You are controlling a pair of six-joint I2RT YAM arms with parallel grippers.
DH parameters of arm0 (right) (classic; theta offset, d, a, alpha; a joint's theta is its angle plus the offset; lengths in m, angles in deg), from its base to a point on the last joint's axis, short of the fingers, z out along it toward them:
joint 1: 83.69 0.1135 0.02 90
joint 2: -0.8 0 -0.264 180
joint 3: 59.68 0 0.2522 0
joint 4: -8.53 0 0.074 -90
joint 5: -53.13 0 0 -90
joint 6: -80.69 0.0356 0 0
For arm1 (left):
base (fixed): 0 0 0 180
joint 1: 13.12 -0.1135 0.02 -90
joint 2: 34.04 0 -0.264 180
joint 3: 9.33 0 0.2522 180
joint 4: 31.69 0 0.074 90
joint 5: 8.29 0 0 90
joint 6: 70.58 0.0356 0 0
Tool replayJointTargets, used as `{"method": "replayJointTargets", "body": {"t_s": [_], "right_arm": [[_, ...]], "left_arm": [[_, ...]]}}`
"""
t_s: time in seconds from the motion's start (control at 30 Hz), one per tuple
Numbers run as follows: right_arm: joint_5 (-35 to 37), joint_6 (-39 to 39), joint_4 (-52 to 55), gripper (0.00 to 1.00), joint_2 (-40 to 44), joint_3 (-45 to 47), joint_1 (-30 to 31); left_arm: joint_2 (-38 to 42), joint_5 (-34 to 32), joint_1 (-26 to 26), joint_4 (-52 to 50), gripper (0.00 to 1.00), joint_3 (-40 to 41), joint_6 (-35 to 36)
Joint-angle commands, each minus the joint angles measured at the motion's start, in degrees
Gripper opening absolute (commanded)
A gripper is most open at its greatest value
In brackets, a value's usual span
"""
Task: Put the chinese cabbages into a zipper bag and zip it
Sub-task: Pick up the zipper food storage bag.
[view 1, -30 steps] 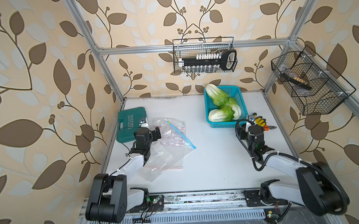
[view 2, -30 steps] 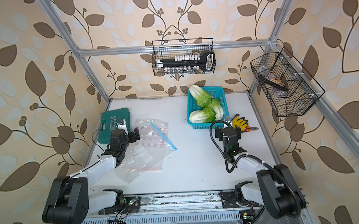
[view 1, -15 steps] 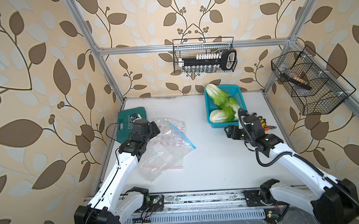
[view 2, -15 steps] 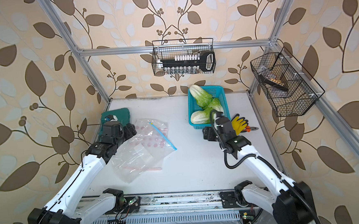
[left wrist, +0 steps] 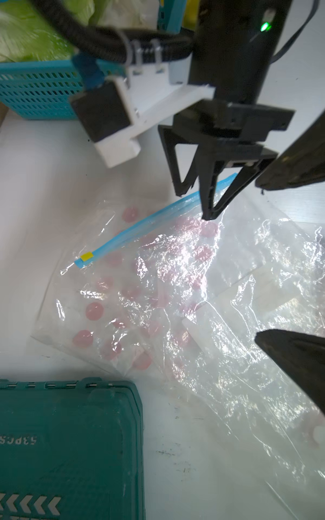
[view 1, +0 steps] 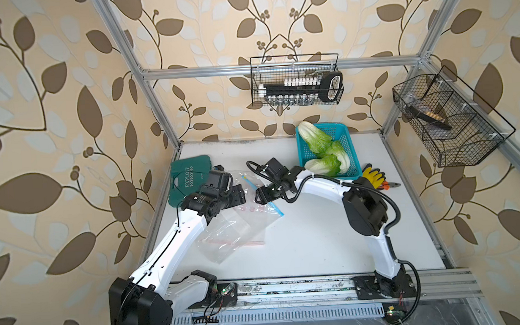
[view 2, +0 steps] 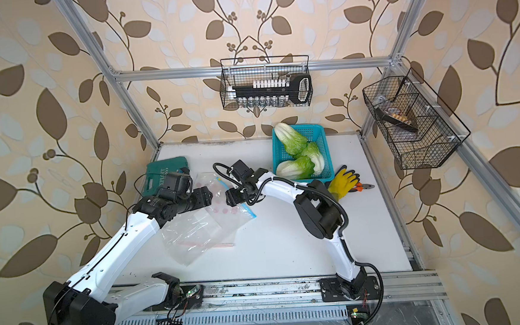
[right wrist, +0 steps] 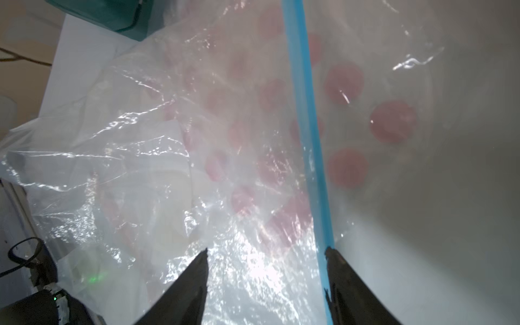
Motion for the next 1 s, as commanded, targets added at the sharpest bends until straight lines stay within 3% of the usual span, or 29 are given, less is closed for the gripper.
{"method": "replayJointTargets", "body": {"t_s": [0.0, 0.2, 0.3, 0.6, 0.67, 0.8, 0.97], "right_arm": [[-2.26, -1.91, 5.25, 0.65, -3.82, -5.78, -0.30], [-5.48, -1.89, 6.40, 0.52, -8.78, -11.47, -0.99], [-5.58, -1.71, 7.78, 0.55, -10.68, -14.00, -1.06], [5.02, -5.51, 15.16, 0.69, -13.43, -19.39, -0.68], [2.25, -6.37, 15.11, 0.68, -13.30, -19.03, -0.53], [-2.34, -5.55, 12.79, 0.49, -10.69, -15.99, -0.53], [-8.13, -2.56, 8.85, 0.14, -6.56, -11.68, -0.71]], "left_arm": [[-0.07, 1.99, -0.18, -1.75, 0.79, -2.14, 2.17], [0.74, 3.53, -0.18, 0.32, 0.76, -0.75, 2.41], [0.74, 3.91, -0.18, 0.23, 0.76, -0.81, 2.31], [0.48, 5.37, -0.18, 0.90, 0.75, -0.60, 1.45], [0.16, 6.27, -0.18, 1.91, 0.74, -0.30, 0.93], [-0.81, 7.15, -0.18, 2.27, 0.72, -0.54, 0.35], [-1.27, 6.41, -0.16, 1.60, 0.72, -1.22, 0.34]]}}
